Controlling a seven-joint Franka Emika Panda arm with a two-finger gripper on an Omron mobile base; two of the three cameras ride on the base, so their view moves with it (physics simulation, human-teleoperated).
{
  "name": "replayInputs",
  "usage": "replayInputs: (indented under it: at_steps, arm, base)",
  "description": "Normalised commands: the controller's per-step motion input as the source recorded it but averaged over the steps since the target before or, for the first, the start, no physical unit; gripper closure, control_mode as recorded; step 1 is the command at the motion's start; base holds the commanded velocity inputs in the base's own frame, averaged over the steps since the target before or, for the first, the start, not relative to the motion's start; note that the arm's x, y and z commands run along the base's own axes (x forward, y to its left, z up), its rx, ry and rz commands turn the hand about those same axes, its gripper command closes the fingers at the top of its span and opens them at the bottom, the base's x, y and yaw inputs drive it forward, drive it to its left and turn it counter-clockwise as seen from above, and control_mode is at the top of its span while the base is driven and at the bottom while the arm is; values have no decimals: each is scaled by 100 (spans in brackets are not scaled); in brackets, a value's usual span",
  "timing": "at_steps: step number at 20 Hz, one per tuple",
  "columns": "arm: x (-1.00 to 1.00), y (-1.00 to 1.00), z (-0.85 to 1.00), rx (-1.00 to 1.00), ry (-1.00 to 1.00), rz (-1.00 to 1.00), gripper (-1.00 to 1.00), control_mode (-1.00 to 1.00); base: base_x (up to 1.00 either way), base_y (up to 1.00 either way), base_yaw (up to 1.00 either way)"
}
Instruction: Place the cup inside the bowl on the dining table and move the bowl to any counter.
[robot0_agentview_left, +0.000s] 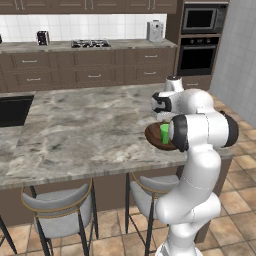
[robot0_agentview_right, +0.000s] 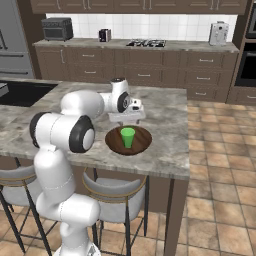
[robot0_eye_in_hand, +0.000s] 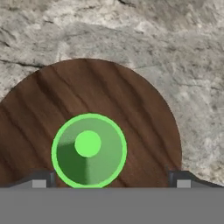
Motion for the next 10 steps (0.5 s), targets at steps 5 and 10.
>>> replayInputs:
  at_steps: [5, 10]
  arm:
    - [0, -32, 4, 12, 7, -33, -100, -100]
    - [-2, -35, 0, 15, 0, -24, -100, -100]
  base:
    - [0, 0, 0]
    - [0, 0, 0]
